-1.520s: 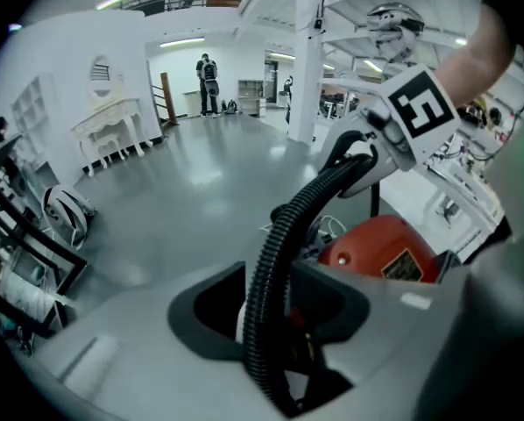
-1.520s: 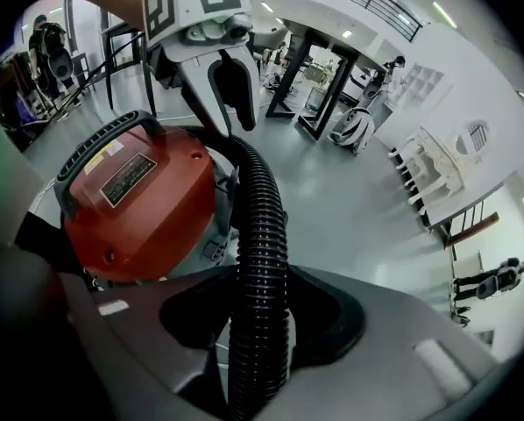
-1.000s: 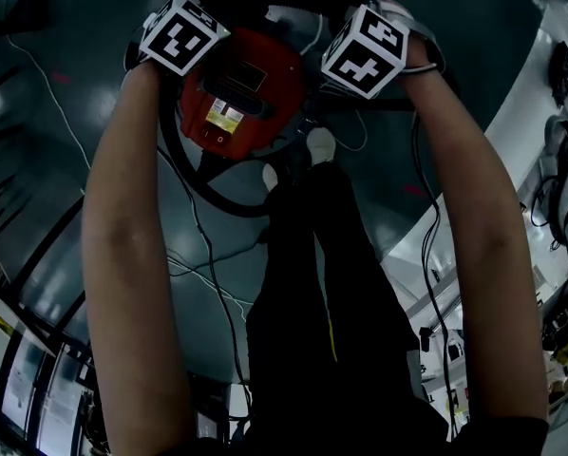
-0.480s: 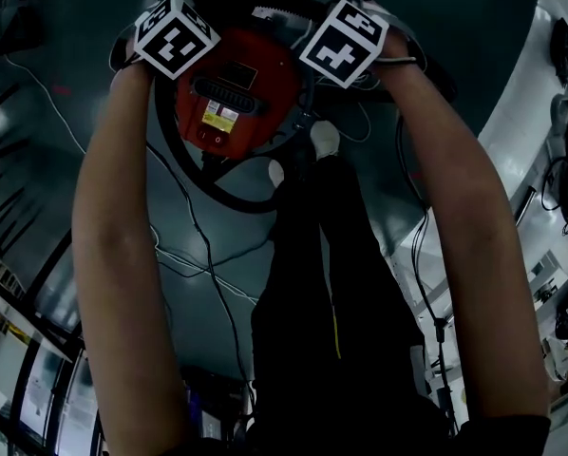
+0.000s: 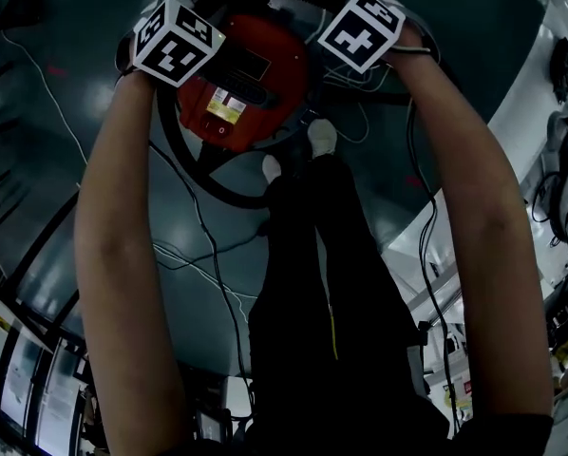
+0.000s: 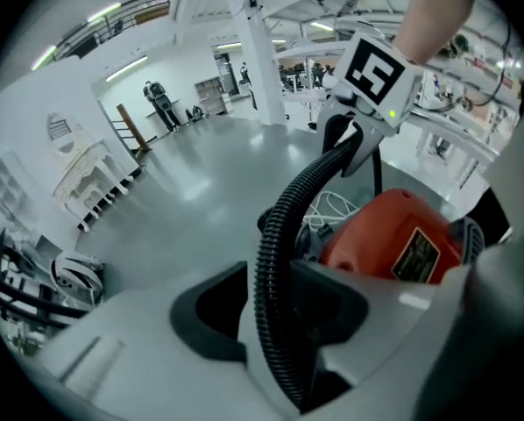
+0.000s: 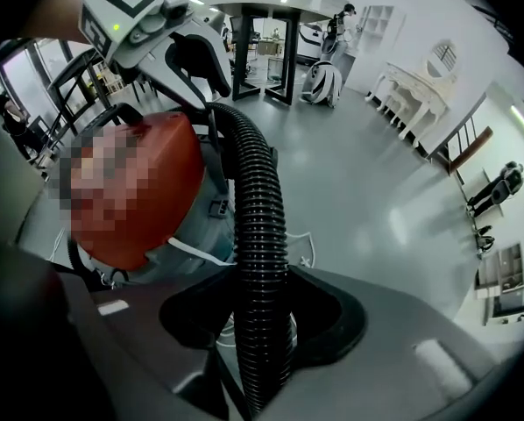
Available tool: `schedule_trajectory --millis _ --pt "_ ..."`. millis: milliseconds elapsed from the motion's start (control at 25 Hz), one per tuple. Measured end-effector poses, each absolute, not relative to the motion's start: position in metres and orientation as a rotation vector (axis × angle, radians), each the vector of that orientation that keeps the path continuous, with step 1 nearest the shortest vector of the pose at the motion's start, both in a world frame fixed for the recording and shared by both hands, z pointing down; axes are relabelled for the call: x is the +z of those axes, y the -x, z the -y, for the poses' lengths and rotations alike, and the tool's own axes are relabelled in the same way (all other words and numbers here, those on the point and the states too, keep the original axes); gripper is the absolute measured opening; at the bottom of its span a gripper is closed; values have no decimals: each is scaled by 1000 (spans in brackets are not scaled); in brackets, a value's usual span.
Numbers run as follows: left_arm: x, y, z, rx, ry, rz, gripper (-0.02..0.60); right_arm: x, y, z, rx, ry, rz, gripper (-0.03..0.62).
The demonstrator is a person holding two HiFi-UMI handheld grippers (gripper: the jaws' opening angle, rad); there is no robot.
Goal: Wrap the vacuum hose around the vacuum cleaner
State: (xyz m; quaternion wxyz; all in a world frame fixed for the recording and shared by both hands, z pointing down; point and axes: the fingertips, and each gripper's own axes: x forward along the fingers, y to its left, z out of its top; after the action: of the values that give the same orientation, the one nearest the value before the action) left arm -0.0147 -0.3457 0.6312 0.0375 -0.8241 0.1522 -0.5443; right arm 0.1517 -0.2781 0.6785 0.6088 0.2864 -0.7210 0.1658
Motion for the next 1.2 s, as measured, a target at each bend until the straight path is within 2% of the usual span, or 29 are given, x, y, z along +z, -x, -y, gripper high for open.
schedule_trajectory --millis 120,200,1000,1200 --pt "632 19 345 -1666 2591 -496 146 684 -150 280 384 -652 1655 178" --pt "635 18 343 -1663 2590 -473 121 689 -149 281 382 -645 1650 176" --pt "635 14 341 -1657 2538 -612 100 703 -148 278 425 -610 1653 174" --pt "630 19 343 -1643 2636 -755 117 699 -147 277 420 -609 1663 175"
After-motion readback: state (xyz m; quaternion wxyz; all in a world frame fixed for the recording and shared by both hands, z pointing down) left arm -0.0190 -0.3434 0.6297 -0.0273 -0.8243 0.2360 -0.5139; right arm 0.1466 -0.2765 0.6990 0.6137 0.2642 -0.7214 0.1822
